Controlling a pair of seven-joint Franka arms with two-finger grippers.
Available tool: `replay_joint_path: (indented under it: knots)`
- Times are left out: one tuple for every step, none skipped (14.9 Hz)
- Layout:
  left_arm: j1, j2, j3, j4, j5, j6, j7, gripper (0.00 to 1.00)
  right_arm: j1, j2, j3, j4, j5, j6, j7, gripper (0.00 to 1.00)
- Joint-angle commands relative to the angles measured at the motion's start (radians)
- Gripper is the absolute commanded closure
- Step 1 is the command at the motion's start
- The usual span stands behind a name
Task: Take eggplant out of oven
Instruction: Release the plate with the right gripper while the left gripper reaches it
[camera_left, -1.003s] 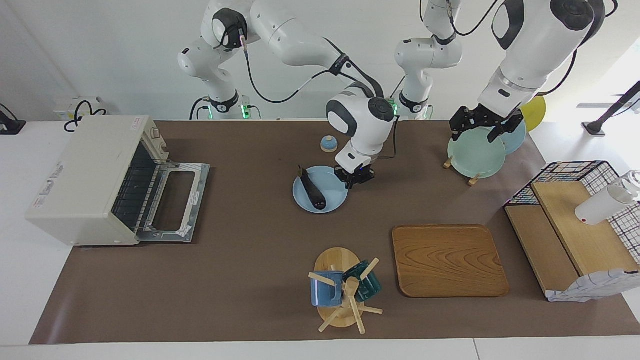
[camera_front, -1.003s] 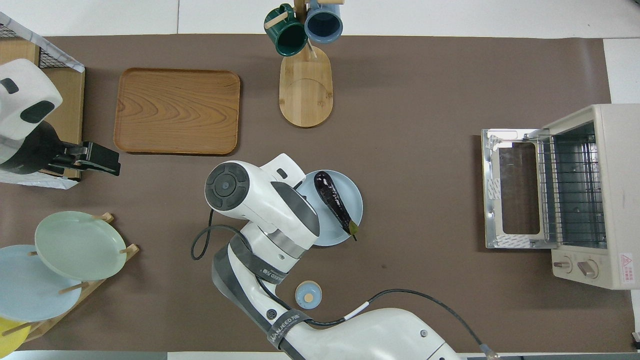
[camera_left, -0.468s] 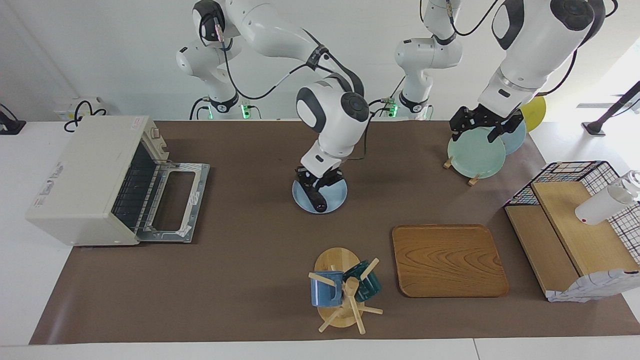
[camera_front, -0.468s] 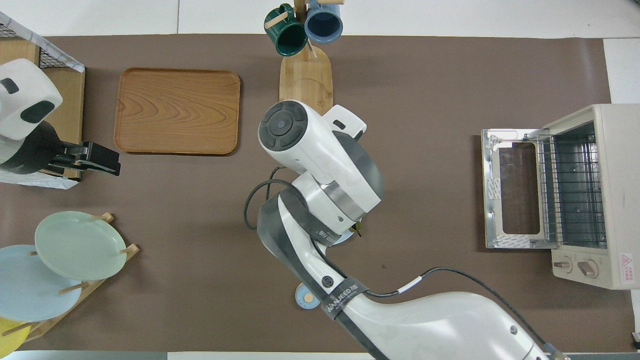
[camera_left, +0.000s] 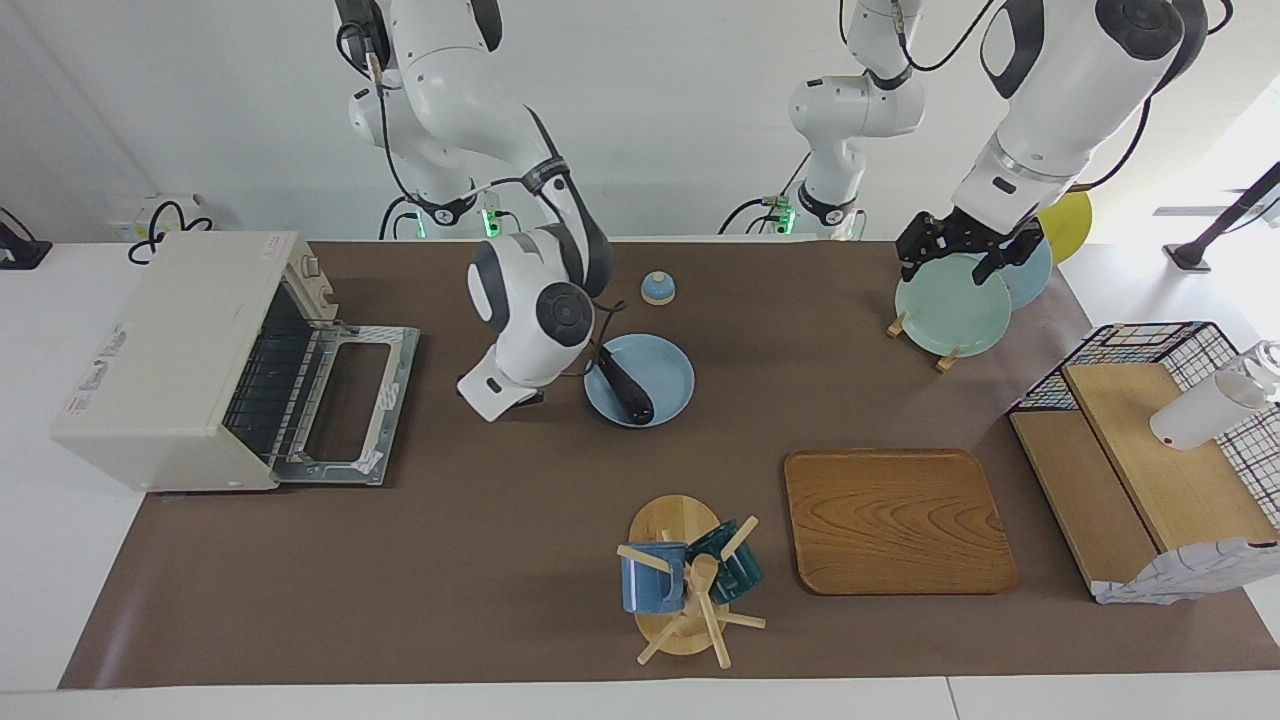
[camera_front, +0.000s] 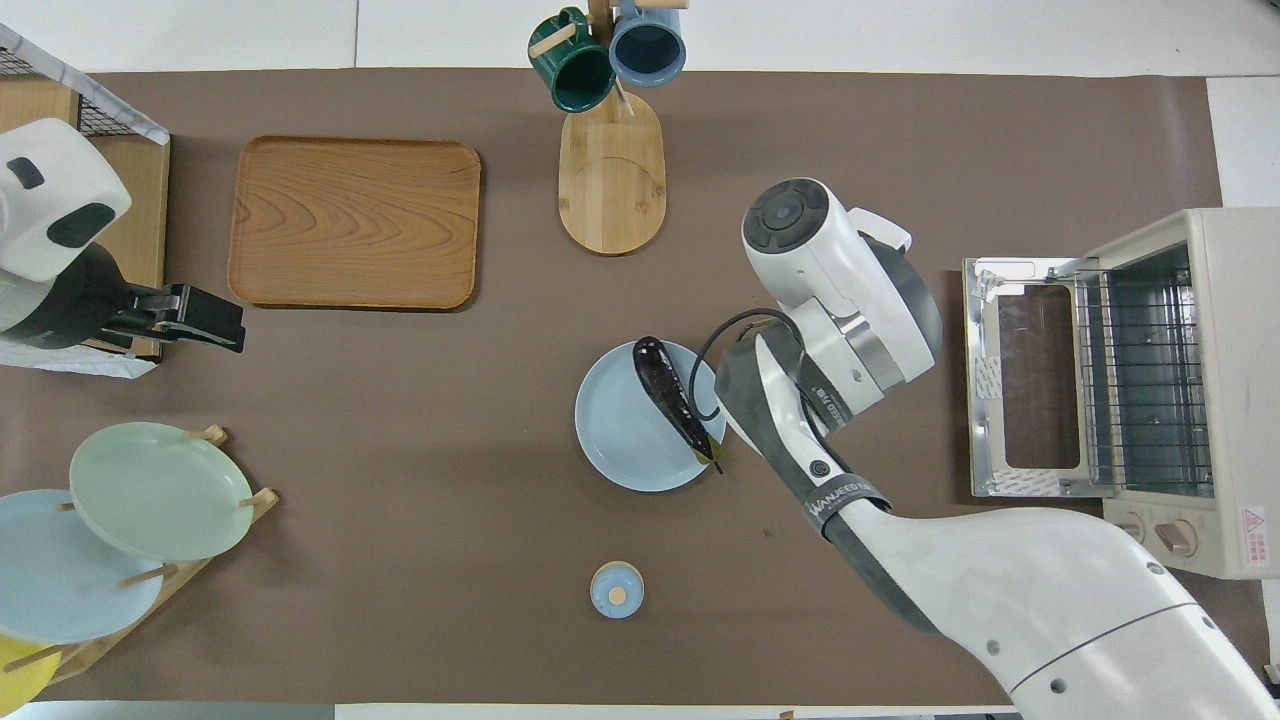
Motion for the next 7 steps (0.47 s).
replay_joint_path:
  knots:
    - [-0.006,-0.033,-0.005,-0.051,0.004,0.033,-0.049,0.00,-0.043,-0.095,0.014,-0.186,-0.071,0.119,-0.002,1.00]
    - [-0.009,-0.051,-0.007,-0.092,-0.002,0.074,-0.094,0.00,-0.083,-0.099,0.015,-0.217,-0.104,0.164,-0.008,1.00]
    - [-0.021,-0.068,-0.013,-0.134,-0.015,0.102,-0.147,0.00,-0.100,-0.099,0.017,-0.229,-0.121,0.184,-0.013,1.00]
    - [-0.059,-0.088,-0.015,-0.178,-0.035,0.142,-0.198,0.00,-0.103,-0.099,0.015,-0.234,-0.123,0.187,-0.013,1.00]
    - [-0.088,-0.102,-0.015,-0.226,-0.041,0.194,-0.241,0.00,-0.103,-0.101,0.015,-0.236,-0.126,0.183,-0.017,1.00]
    - [-0.119,-0.105,-0.016,-0.261,-0.055,0.244,-0.298,0.00,-0.103,-0.103,0.015,-0.239,-0.126,0.180,-0.023,1.00]
    - [-0.153,-0.105,-0.015,-0.293,-0.080,0.287,-0.362,0.00,-0.114,-0.106,0.014,-0.251,-0.134,0.187,-0.028,1.00]
